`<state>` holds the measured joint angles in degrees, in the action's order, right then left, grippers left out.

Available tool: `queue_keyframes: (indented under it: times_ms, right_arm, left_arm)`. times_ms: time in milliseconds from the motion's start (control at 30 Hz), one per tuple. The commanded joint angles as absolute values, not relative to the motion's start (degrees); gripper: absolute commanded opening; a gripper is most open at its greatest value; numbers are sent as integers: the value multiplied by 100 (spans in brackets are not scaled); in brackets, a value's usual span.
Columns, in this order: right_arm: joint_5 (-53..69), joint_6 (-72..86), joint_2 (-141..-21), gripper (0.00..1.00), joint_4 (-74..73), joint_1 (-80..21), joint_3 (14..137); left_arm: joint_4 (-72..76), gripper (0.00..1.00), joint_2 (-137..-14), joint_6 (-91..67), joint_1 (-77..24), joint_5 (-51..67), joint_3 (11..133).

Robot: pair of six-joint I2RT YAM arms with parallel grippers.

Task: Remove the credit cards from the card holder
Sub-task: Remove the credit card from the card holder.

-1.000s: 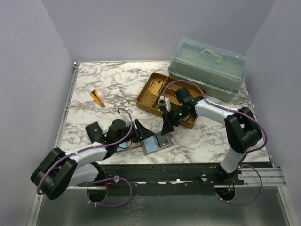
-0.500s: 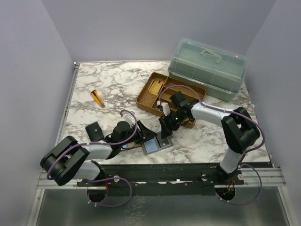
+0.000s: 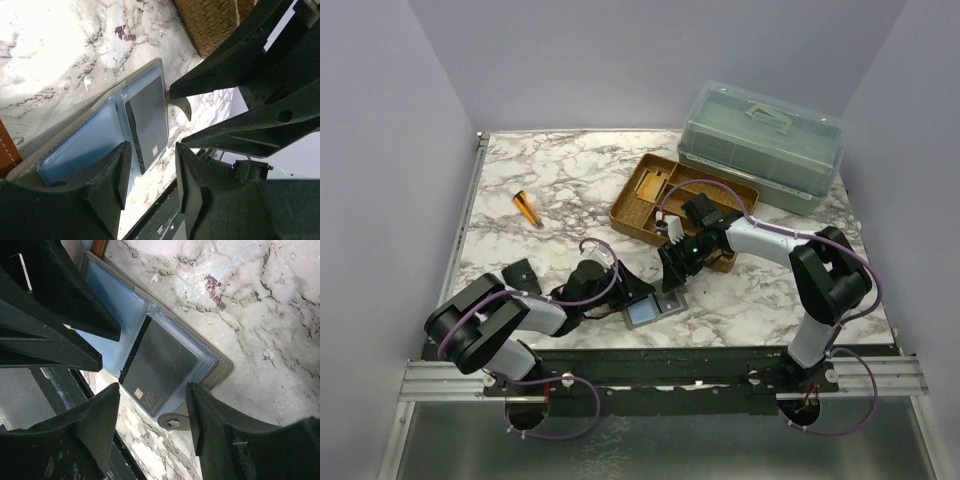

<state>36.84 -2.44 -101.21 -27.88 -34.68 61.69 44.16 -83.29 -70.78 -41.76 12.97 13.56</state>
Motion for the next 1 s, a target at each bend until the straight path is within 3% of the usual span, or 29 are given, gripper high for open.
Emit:
queue_keyframes:
  times_ms: [0, 567, 967]
  right_arm:
    - [3810, -117, -10258, 62, -2678, -3480, 6098]
    - [4061, -15, -10430, 61, -2584, -3478, 6038]
    - [3660, 324, -10549, 63, -2615, -3472, 6086]
  left_arm:
    - [4667, 45, -8414, -7110, -4212, 1090, 1484]
    - [4757, 43, -8878, -7145, -4238, 1160, 1635]
    - [4958, 33, -9288, -7153, -4256, 1178, 1591]
